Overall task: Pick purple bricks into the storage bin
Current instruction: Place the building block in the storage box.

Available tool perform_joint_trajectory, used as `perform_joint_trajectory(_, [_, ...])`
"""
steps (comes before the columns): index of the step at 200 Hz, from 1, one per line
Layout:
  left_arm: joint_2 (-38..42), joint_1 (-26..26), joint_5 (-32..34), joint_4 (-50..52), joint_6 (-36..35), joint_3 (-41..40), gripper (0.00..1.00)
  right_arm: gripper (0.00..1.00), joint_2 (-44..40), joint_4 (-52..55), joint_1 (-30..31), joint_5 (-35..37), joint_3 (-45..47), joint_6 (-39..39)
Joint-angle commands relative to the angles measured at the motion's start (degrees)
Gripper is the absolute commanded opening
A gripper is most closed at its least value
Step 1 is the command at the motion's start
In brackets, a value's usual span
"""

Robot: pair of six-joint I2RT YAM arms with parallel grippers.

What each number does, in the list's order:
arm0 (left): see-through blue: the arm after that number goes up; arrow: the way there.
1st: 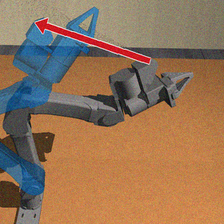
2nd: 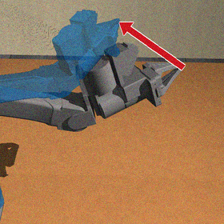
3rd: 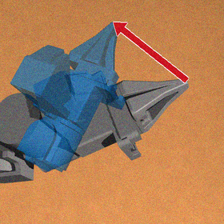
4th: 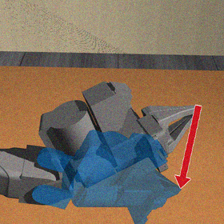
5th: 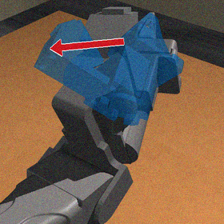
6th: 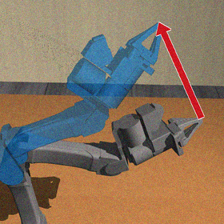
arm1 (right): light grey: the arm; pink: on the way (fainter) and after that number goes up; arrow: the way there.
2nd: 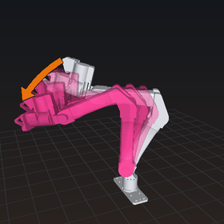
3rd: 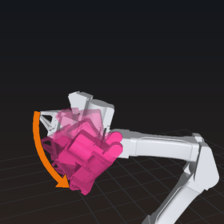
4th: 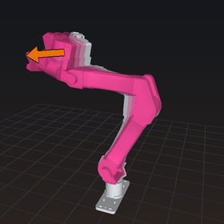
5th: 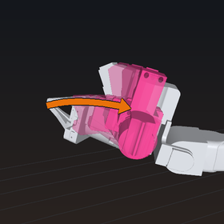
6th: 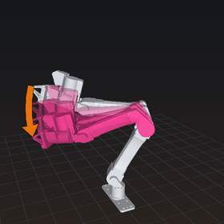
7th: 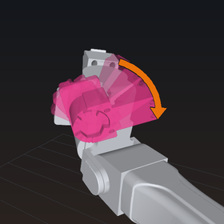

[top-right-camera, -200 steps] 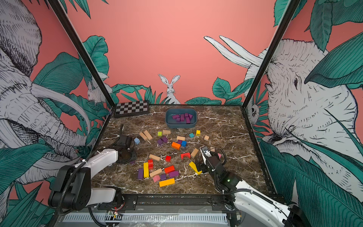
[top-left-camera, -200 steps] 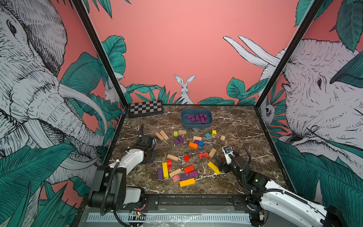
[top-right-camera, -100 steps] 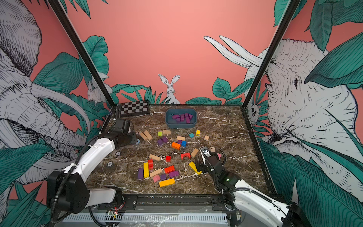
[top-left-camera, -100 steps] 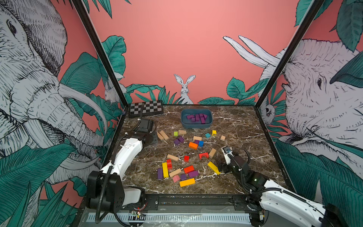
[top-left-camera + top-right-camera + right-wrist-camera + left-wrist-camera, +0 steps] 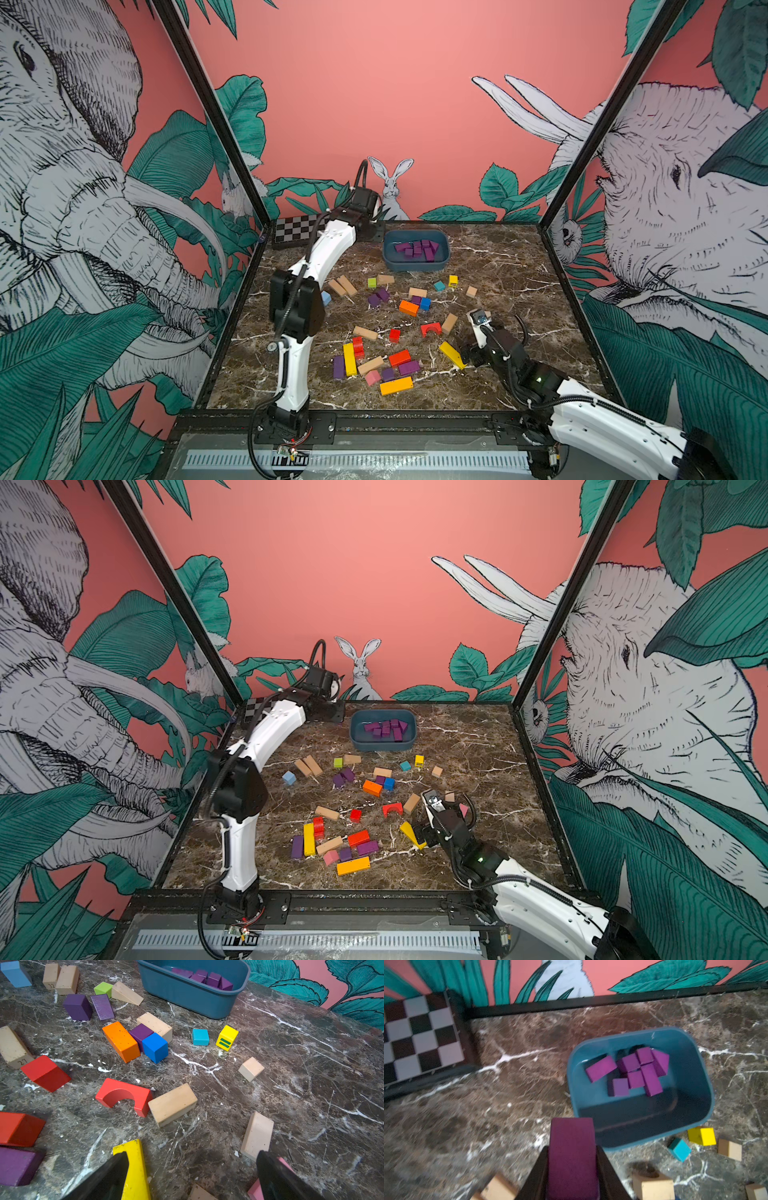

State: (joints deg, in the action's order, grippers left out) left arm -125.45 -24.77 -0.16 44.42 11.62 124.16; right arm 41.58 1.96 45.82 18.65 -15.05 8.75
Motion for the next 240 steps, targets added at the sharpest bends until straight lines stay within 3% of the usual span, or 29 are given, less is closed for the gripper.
perform_joint_trajectory(1, [-5.54, -1.94, 0.81, 10.31, -3.78, 13.46, 0.04, 0.98, 0.36, -1.69, 0.32, 1.01, -0.66, 0.30])
perform_joint_trajectory(31, [-12.73, -1.89, -0.18, 9.81, -3.09, 21.68, 0.03, 0.98, 1.02, -1.70, 0.36, 1.10, -0.78, 0.39])
perform_joint_trajectory(84, [-18.85, -2.27, -1.85, 1.06, -1.88, 20.96, 0.02, 0.98, 0.97, -1.59, 0.32, 1.21, -0.78, 0.50])
perform_joint_trajectory(121, [-19.62, -2.54, 0.93, -2.88, -3.31, 19.00, 0.04, 0.98, 0.78, -1.72, 0.32, 1.30, -0.71, 0.47])
perform_joint_trajectory(160, [-21.05, -2.70, 2.85, -4.20, -3.88, 19.08, 0.16, 0.98, -0.08, -1.60, 0.36, 1.34, -0.42, 0.46])
perform_joint_trajectory(205, [-20.63, -2.73, 3.31, -4.52, -3.56, 19.10, 0.19, 0.99, -0.71, -1.58, 0.36, 1.21, -0.25, 0.39])
perform_joint_trajectory(240, [-19.81, -2.84, 2.79, -5.22, -3.64, 18.29, 0.35, 0.99, -1.20, -1.52, 0.32, 1.21, -0.12, 0.39])
